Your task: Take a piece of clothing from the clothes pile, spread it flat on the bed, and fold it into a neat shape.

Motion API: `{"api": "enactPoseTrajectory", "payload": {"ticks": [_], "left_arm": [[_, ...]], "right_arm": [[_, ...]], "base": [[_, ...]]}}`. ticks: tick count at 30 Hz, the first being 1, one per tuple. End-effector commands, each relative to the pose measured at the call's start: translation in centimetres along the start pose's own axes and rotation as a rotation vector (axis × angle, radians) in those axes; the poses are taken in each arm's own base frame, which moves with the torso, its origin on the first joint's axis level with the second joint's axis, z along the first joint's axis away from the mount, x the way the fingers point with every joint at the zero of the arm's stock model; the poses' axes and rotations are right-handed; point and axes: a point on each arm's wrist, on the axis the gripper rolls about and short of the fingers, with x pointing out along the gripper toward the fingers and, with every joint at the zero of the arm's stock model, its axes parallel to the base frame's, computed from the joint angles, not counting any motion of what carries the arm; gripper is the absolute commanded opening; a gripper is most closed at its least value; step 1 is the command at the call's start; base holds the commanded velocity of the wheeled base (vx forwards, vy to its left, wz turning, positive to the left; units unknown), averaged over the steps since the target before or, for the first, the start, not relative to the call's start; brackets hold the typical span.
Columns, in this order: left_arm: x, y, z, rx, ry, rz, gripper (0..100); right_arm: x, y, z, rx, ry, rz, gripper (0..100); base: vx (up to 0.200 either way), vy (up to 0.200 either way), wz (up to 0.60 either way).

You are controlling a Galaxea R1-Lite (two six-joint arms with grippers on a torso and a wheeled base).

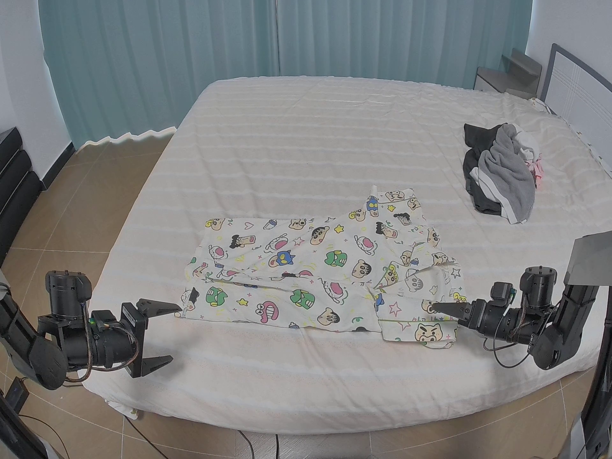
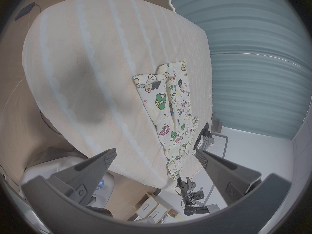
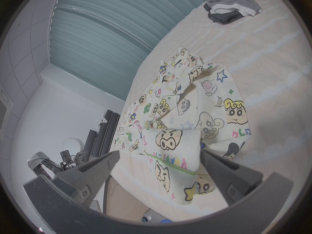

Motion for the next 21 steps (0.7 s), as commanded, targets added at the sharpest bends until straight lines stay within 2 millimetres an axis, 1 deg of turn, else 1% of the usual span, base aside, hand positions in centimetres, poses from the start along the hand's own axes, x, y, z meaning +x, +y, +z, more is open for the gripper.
{"api": "enactPoseTrajectory", "payload": {"ticks": [1, 6, 11, 14, 16, 18, 21], "left_arm": [[0.0, 0.0, 0.0, 0.000, 0.000, 0.000, 100], [0.0, 0.0, 0.0, 0.000, 0.000, 0.000, 100], [0.0, 0.0, 0.0, 0.000, 0.000, 0.000, 100], [0.0, 0.0, 0.0, 0.000, 0.000, 0.000, 100], [0.0, 0.0, 0.0, 0.000, 0.000, 0.000, 100], [0.0, 0.0, 0.0, 0.000, 0.000, 0.000, 100], [0.0, 0.0, 0.0, 0.000, 0.000, 0.000, 100]], "right_arm": [[-0.4, -0.2, -0.3, 0.002, -0.003, -0.009, 100], [-1.1, 0.2, -0.4, -0.015, -0.024, 0.001, 100], [-2.1, 0.8, -1.9, -0.011, -0.003, 0.005, 100], [-2.3, 0.6, -2.5, 0.002, 0.005, -0.004, 100], [-2.3, 0.1, -2.3, 0.009, -0.006, -0.015, 100], [-2.6, -0.7, -1.6, 0.011, -0.038, -0.033, 100], [-2.6, -1.2, -0.7, 0.001, -0.070, -0.035, 100]], "base": [[0.000, 0.000, 0.00], [0.000, 0.000, 0.00], [0.000, 0.000, 0.00], [0.000, 0.000, 0.00], [0.000, 0.000, 0.00], [0.000, 0.000, 0.00], [0.000, 0.000, 0.00]]}}
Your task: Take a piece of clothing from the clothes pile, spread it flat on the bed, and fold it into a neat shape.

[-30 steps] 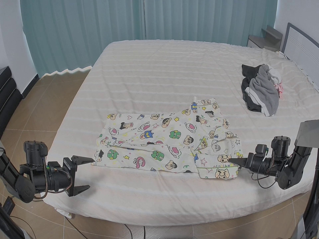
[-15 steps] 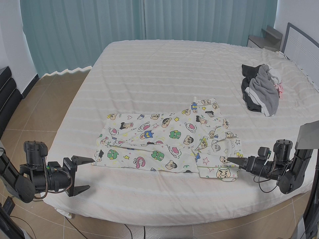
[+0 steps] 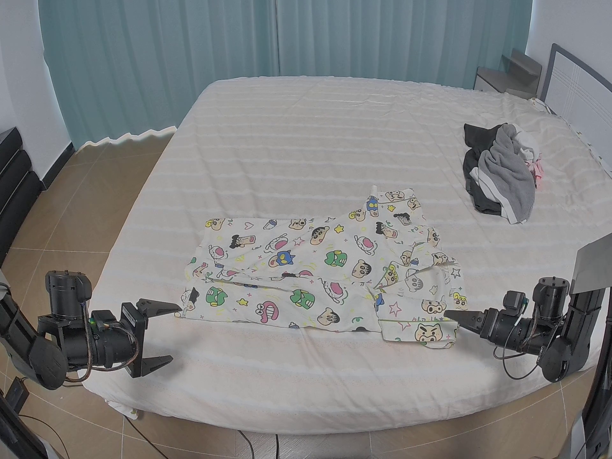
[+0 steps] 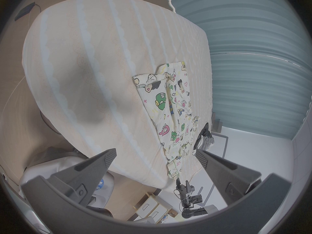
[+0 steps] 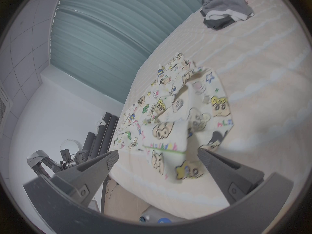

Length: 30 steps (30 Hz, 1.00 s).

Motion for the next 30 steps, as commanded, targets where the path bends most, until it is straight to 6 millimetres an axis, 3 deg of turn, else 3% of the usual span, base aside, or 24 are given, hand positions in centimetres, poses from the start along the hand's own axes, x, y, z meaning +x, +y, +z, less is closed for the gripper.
{"api": "enactPoseTrajectory", "payload": {"ticks": [1, 11, 15, 23, 30], "left_arm": [[0.0, 0.0, 0.0, -0.001, 0.000, 0.001, 100], [0.0, 0.0, 0.0, -0.001, 0.000, 0.001, 100], [0.0, 0.0, 0.0, -0.001, 0.000, 0.001, 100], [0.0, 0.1, 0.0, -0.002, 0.002, 0.002, 100], [0.0, 0.1, 0.0, -0.002, 0.001, 0.002, 100]], "right_arm": [[0.4, -1.0, 1.2, -0.009, -0.042, -0.008, 100], [4.4, -2.3, 4.6, -0.032, -0.021, -0.010, 100], [5.6, -3.4, 4.7, -0.076, 0.014, -0.029, 100], [6.8, -3.8, 4.4, -0.101, 0.050, -0.017, 100], [6.3, -3.5, 3.6, -0.132, 0.098, 0.038, 100]], "base": [[0.000, 0.000, 0.00], [0.000, 0.000, 0.00], [0.000, 0.000, 0.00], [0.000, 0.000, 0.00], [0.000, 0.000, 0.00]]}}
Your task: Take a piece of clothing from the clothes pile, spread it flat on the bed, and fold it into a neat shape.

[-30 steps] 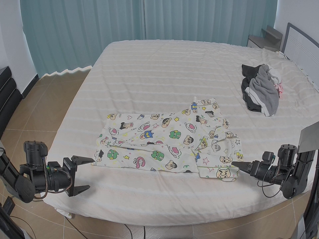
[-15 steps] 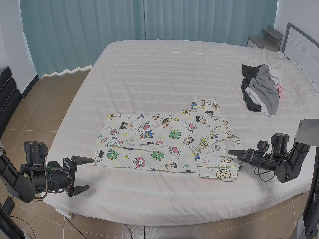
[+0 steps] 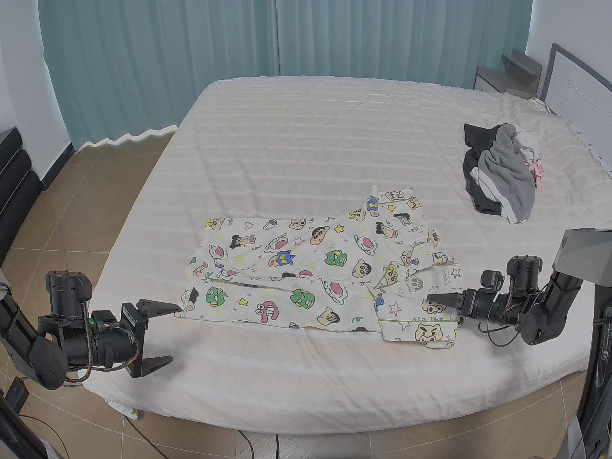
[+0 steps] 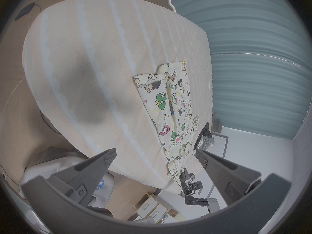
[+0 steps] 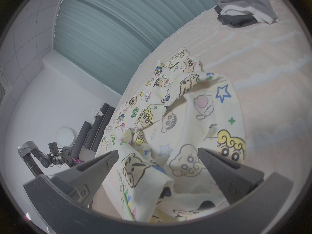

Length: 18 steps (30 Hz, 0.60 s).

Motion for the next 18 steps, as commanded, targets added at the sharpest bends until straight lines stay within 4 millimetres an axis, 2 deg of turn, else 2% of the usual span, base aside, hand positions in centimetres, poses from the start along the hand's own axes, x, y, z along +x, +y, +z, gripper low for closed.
{"api": "enactPoseTrajectory", "payload": {"ticks": [1, 10, 11, 18], "left_arm": [[0.0, 0.0, 0.0, -0.002, 0.001, 0.001, 100], [0.0, 0.0, 0.0, 0.000, 0.003, 0.001, 100], [0.0, 0.0, 0.0, 0.001, 0.003, 0.001, 100], [0.0, 0.0, 0.0, 0.000, 0.003, 0.001, 100]], "right_arm": [[-0.3, 0.2, -0.8, -0.008, 0.034, 0.029, 100], [1.2, 1.1, -1.0, -0.032, 0.059, 0.065, 100], [1.2, 1.2, -1.0, -0.028, 0.064, 0.063, 0], [1.3, 1.1, -0.8, -0.019, 0.074, 0.059, 0]], "base": [[0.000, 0.000, 0.00], [0.000, 0.000, 0.00], [0.000, 0.000, 0.00], [0.000, 0.000, 0.00]]}}
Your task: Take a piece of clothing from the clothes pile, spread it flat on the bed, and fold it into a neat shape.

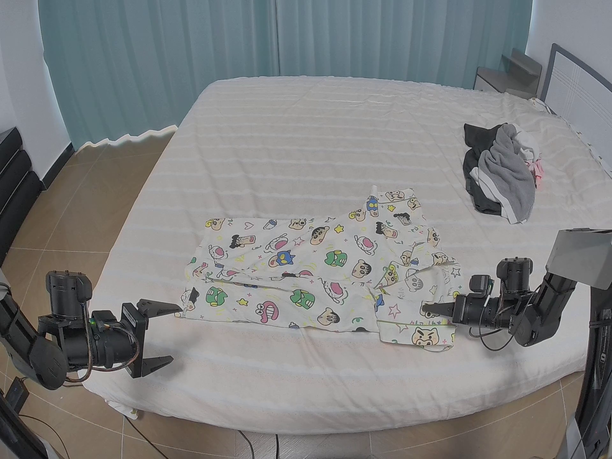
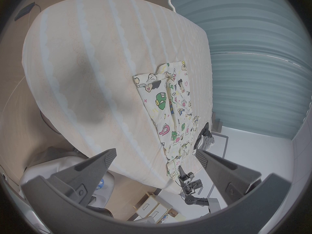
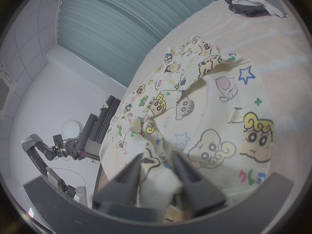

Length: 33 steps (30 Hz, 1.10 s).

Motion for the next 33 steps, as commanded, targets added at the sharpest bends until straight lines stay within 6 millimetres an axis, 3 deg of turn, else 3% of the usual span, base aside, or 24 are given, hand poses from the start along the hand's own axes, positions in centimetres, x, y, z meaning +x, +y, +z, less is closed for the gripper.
{"api": "enactPoseTrajectory", "payload": {"ticks": [1, 7, 19, 27, 33], "left_arm": [[0.0, 0.0, 0.0, -0.001, -0.002, 0.001, 100], [0.0, 0.0, 0.0, -0.001, 0.000, 0.001, 100], [0.0, 0.0, 0.0, 0.000, -0.002, 0.000, 100], [0.0, 0.0, 0.0, 0.004, -0.002, 0.001, 100], [0.0, 0.0, 0.0, 0.010, -0.002, 0.001, 100]], "right_arm": [[-0.1, 0.0, 0.1, -0.004, -0.003, 0.005, 0], [-1.4, 0.6, 1.1, -0.010, -0.024, 0.046, 0], [-2.0, 1.9, 3.2, -0.052, -0.087, 0.051, 0], [-1.3, 1.9, 4.8, -0.082, -0.153, -0.013, 0], [-0.6, 1.9, 4.7, -0.074, -0.130, -0.012, 0]], "base": [[0.000, 0.000, 0.00], [0.000, 0.000, 0.00], [0.000, 0.000, 0.00], [0.000, 0.000, 0.00], [0.000, 0.000, 0.00]]}}
